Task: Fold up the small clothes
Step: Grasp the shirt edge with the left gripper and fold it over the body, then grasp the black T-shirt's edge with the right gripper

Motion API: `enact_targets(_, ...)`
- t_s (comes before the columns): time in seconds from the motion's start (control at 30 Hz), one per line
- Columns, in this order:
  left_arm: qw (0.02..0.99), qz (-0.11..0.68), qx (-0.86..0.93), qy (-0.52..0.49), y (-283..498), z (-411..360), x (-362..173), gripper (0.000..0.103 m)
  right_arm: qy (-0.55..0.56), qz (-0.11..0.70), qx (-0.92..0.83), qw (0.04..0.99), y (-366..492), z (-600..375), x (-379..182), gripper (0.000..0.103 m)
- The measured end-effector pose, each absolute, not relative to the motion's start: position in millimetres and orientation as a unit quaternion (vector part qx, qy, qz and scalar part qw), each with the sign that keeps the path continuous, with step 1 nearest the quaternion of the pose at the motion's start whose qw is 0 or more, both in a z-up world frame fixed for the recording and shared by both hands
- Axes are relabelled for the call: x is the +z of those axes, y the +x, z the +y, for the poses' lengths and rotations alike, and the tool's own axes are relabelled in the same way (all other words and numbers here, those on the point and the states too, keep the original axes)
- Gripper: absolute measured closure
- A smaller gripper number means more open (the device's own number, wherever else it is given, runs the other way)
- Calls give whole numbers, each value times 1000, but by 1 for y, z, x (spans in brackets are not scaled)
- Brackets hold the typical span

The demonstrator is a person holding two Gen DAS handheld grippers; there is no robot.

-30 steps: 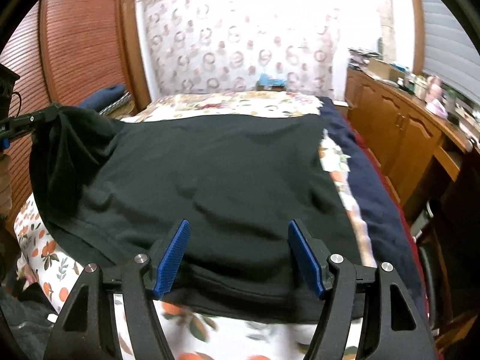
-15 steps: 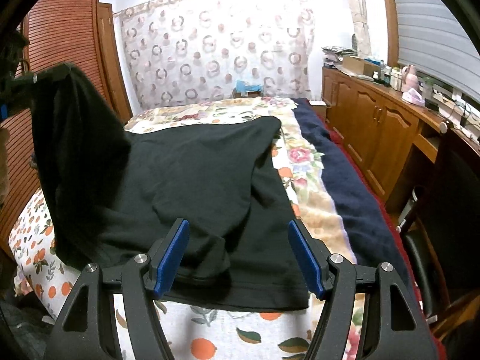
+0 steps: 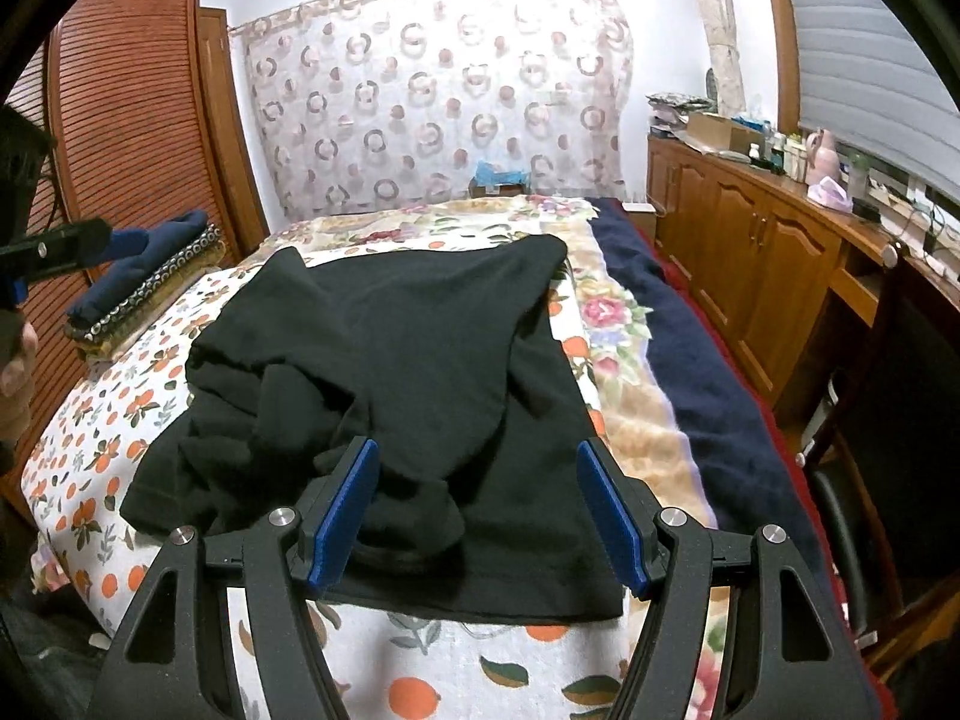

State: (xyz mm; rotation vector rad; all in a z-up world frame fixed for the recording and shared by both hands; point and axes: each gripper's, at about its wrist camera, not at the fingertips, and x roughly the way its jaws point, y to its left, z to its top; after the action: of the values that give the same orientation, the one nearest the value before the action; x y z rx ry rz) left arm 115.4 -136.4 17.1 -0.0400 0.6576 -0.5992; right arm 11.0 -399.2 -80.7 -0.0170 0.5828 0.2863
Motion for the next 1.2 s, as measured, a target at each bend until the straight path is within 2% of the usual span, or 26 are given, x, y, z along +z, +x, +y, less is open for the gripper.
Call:
enact_targets(0.63, 932, 331, -144, -39, 97, -32, -24, 22, -97, 268, 248, 926, 56, -300, -50, 33)
enact_targets(1.2, 935, 329, -126, -47, 89, -9, -33, 22, -159, 332, 332, 868, 127, -226, -71, 33)
